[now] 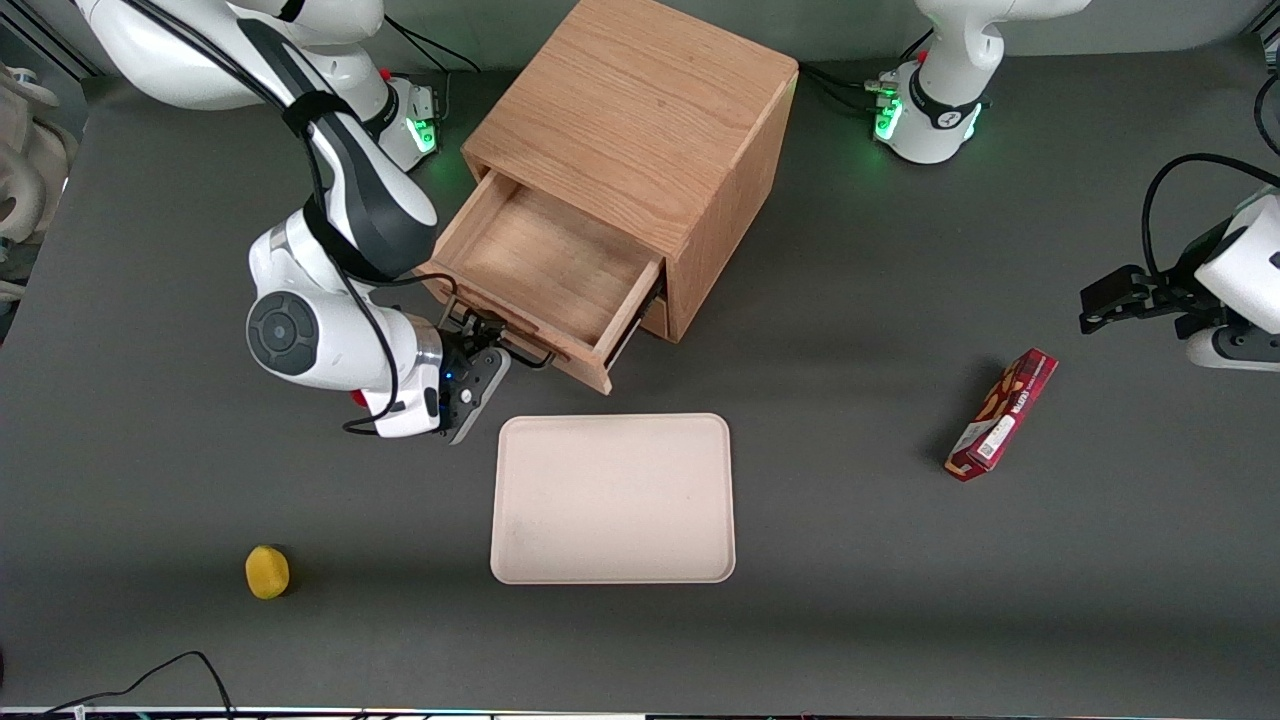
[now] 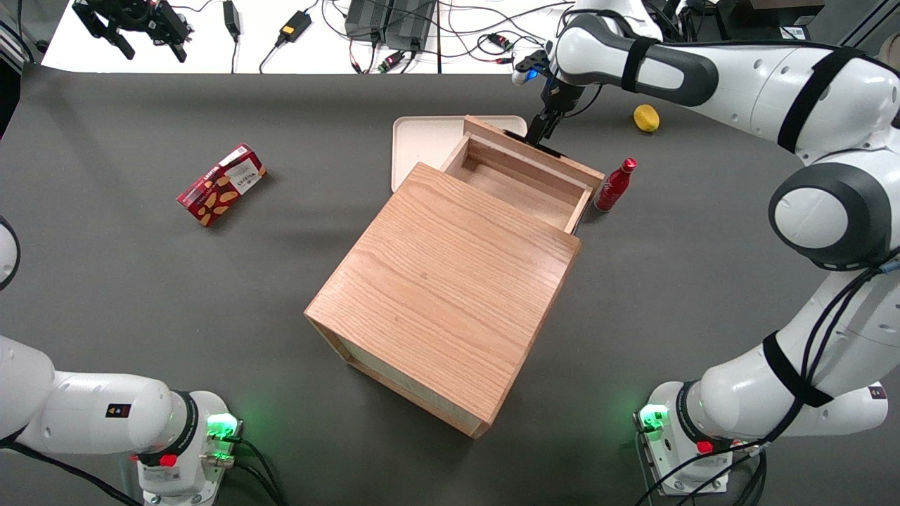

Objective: Open upper drawer

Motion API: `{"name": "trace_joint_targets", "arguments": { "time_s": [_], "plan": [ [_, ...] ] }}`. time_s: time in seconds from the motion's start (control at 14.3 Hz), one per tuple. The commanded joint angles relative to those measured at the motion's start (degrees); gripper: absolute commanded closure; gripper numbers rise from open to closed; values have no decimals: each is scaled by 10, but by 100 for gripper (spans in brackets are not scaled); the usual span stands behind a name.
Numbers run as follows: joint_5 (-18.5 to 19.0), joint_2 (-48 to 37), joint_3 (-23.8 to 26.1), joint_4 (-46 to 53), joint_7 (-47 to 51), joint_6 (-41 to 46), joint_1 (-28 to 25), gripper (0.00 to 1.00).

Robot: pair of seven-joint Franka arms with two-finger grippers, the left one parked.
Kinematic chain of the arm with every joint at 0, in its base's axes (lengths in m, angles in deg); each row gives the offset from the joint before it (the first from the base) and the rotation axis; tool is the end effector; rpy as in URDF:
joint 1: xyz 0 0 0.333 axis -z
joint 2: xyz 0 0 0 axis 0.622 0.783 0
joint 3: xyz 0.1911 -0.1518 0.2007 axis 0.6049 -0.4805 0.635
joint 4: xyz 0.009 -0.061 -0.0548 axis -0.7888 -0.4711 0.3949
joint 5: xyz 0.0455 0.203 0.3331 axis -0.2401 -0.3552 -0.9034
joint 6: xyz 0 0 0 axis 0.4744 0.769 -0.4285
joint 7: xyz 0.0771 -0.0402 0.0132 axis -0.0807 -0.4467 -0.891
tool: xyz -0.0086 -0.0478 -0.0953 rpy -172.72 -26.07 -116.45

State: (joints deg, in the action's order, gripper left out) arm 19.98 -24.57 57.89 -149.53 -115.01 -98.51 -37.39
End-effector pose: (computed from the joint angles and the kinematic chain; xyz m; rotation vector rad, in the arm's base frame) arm 0.6021 0.2612 0.3778 -2.5570 -1.2522 0.1621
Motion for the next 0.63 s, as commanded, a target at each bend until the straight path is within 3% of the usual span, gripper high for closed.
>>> {"name": "trace_joint_targets", "arguments": {
  "time_s": [0.0,0.56],
  "plan": [
    [15,18,-13,32,-27,16,-3,0],
    [16,38,-44,88,-80,62,-4,0]
  ]
}}
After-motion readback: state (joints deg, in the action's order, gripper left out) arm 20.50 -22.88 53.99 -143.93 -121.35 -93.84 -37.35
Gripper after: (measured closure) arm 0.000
